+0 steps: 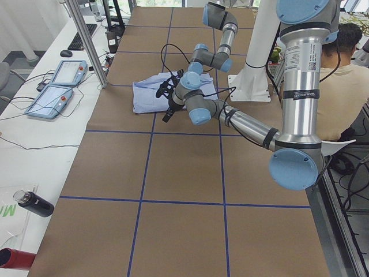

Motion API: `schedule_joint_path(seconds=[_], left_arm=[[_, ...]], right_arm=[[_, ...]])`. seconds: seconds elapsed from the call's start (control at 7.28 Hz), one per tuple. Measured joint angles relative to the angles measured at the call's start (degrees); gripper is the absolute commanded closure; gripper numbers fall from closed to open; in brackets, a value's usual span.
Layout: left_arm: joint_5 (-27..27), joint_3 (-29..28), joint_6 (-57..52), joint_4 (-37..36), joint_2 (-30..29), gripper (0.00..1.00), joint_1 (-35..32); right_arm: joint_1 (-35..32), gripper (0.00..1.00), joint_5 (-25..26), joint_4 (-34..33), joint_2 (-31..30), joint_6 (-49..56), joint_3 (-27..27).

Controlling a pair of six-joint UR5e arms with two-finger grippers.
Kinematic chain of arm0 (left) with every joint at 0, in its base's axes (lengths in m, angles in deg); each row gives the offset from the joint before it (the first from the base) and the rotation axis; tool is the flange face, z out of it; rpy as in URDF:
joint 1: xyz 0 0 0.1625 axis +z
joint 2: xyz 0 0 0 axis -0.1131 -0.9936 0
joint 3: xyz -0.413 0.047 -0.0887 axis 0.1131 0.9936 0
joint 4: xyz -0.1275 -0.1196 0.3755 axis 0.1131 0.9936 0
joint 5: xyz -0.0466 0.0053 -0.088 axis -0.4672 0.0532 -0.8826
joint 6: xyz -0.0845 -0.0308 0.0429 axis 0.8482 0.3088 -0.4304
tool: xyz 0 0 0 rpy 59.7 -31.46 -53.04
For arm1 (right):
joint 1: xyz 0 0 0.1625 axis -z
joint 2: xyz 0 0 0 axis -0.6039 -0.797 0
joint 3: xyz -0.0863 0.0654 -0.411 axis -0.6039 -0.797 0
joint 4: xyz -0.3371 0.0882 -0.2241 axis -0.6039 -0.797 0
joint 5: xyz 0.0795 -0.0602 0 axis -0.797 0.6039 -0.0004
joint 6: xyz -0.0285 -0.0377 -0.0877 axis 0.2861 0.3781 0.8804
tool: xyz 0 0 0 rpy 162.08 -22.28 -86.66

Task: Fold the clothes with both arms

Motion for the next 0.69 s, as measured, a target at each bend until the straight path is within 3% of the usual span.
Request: schedule_joint_path(seconds=[0.69], left_arm=[[-0.2, 0.0, 0.18, 0.0, -0.1, 0.0, 0.04]], right_arm=[[-0.17, 0.02, 0.76, -3.57, -0.27, -0.21, -0.26]])
